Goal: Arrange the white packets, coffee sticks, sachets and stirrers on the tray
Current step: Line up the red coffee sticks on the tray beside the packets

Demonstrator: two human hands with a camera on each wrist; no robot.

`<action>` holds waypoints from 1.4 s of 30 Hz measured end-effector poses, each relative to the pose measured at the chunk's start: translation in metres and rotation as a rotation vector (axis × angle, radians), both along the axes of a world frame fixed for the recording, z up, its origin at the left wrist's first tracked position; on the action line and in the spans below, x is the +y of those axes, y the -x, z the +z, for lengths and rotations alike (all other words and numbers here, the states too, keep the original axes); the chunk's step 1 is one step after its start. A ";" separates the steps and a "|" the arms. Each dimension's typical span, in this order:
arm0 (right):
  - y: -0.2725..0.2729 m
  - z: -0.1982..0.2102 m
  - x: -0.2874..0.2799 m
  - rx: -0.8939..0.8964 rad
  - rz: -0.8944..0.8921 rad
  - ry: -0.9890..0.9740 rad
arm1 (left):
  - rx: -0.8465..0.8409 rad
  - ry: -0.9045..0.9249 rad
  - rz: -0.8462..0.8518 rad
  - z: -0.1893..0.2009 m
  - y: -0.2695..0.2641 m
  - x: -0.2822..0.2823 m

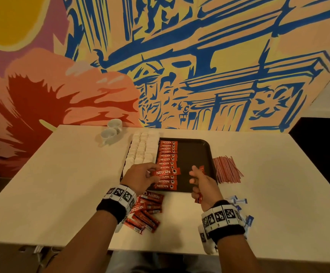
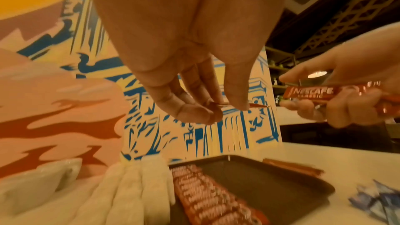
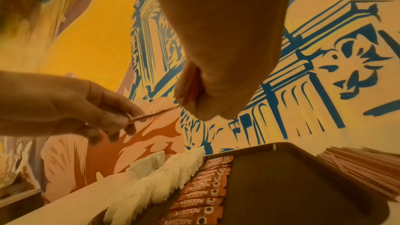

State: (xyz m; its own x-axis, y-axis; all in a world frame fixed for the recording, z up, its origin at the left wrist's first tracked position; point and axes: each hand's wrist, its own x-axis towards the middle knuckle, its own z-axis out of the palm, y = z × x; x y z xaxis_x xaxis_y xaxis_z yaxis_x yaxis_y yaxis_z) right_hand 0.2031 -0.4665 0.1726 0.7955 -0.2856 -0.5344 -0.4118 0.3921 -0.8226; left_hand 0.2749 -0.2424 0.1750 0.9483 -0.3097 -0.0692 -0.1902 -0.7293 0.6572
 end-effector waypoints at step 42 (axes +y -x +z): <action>-0.016 -0.016 -0.015 0.102 0.050 -0.017 | 0.140 -0.372 0.040 -0.108 -0.041 -0.036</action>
